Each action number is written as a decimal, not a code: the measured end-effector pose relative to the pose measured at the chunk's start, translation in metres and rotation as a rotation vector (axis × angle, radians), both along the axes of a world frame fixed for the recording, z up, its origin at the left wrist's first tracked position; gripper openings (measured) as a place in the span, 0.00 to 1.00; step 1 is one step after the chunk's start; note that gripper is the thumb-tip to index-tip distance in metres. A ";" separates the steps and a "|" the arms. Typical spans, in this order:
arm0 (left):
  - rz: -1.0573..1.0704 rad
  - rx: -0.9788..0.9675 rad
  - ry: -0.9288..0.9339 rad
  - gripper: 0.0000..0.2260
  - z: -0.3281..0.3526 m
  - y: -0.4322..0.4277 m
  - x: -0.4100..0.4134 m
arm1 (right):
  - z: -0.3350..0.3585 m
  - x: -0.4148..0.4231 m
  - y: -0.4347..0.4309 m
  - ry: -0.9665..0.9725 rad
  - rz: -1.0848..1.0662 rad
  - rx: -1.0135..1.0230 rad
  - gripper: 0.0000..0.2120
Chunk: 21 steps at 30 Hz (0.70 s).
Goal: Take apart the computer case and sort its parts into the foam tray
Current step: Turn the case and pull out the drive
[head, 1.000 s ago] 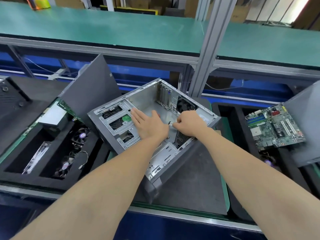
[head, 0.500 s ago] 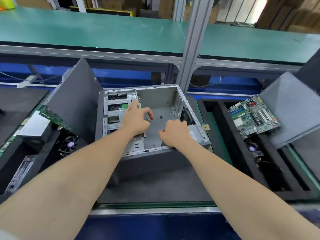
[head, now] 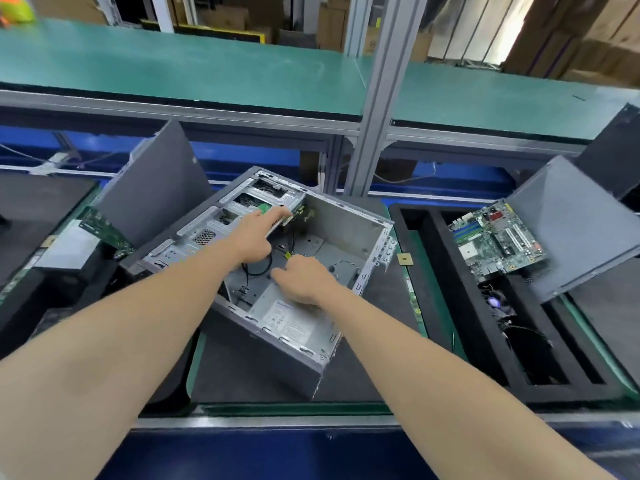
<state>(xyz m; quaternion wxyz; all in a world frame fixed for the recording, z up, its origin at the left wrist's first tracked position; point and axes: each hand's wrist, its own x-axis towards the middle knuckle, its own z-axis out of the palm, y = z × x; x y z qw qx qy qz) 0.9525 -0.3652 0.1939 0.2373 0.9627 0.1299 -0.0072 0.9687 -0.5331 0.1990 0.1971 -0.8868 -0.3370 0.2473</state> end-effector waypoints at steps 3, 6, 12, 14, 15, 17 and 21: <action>0.132 0.049 -0.015 0.37 -0.007 -0.025 0.000 | 0.007 0.025 -0.010 -0.009 -0.043 0.139 0.21; 0.382 0.248 -0.053 0.29 -0.017 -0.043 -0.001 | 0.013 0.062 -0.012 -0.195 -0.136 0.243 0.12; 0.567 0.347 0.023 0.24 -0.021 -0.060 -0.005 | 0.004 0.135 -0.021 -0.488 -0.119 0.137 0.18; 0.537 0.339 0.055 0.24 -0.020 -0.057 -0.003 | -0.007 0.152 -0.025 -0.499 -0.125 0.026 0.22; 0.521 0.316 0.079 0.23 -0.019 -0.054 -0.002 | -0.011 0.157 -0.026 -0.484 -0.136 -0.036 0.24; 0.492 0.269 0.121 0.23 -0.016 -0.049 0.000 | -0.018 0.162 -0.026 -0.503 -0.140 -0.126 0.25; 0.495 0.280 0.121 0.22 -0.017 -0.050 0.002 | -0.020 0.160 -0.028 -0.542 -0.165 -0.097 0.18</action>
